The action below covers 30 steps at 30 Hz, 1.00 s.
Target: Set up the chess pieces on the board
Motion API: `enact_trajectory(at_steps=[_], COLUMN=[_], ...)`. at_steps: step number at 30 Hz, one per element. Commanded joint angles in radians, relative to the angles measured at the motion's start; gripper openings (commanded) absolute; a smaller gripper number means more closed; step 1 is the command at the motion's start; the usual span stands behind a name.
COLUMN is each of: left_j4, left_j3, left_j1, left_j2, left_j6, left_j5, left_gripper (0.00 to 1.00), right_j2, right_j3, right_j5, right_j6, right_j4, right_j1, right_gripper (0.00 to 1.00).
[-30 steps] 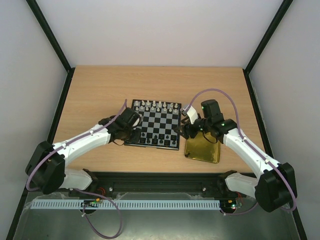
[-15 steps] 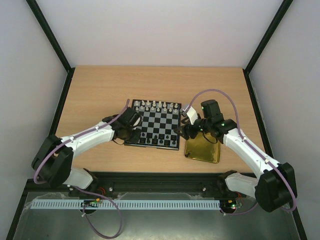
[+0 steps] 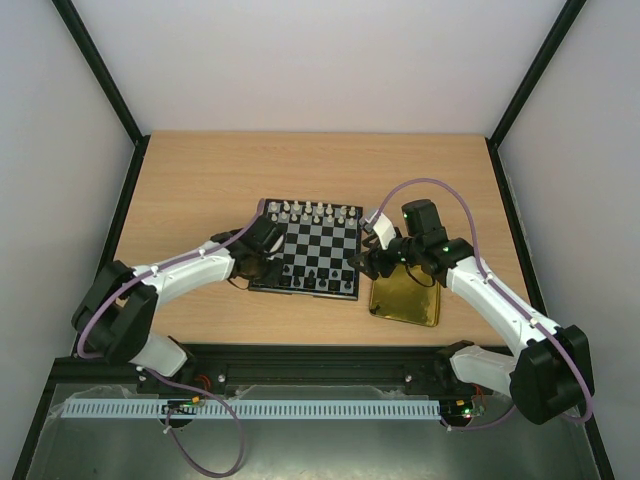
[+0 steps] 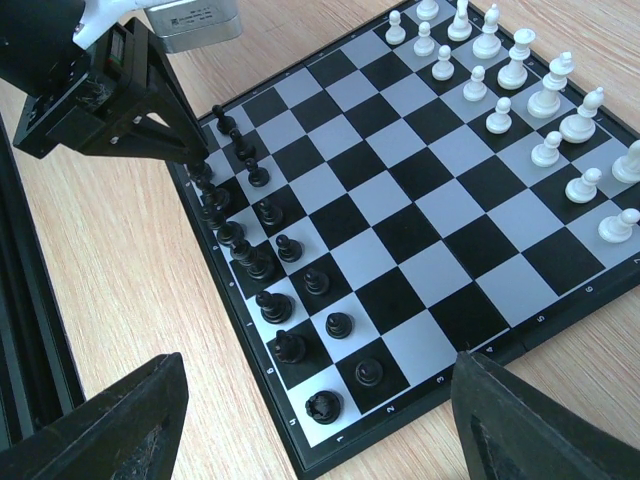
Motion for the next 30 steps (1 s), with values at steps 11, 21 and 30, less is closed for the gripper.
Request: enact_trajectory(at_steps=[11, 21, 30], left_j4=[0.024, -0.020, -0.071], left_j3=[-0.009, 0.009, 0.061], left_j1=[0.005, 0.005, 0.011], left_j2=[0.020, -0.020, -0.134], left_j6=[0.004, -0.004, 0.053], left_j5=[-0.038, -0.031, 0.013], left_gripper=[0.19, 0.28, 0.37], right_j2=[0.005, 0.010, 0.008], right_j3=[-0.012, -0.011, -0.003], right_j5=[-0.016, -0.022, -0.038], right_j6=[-0.015, -0.014, -0.021], right_j4=[-0.036, -0.040, -0.060], right_j1=[-0.005, -0.005, -0.005], right_gripper=[0.74, 0.74, 0.74])
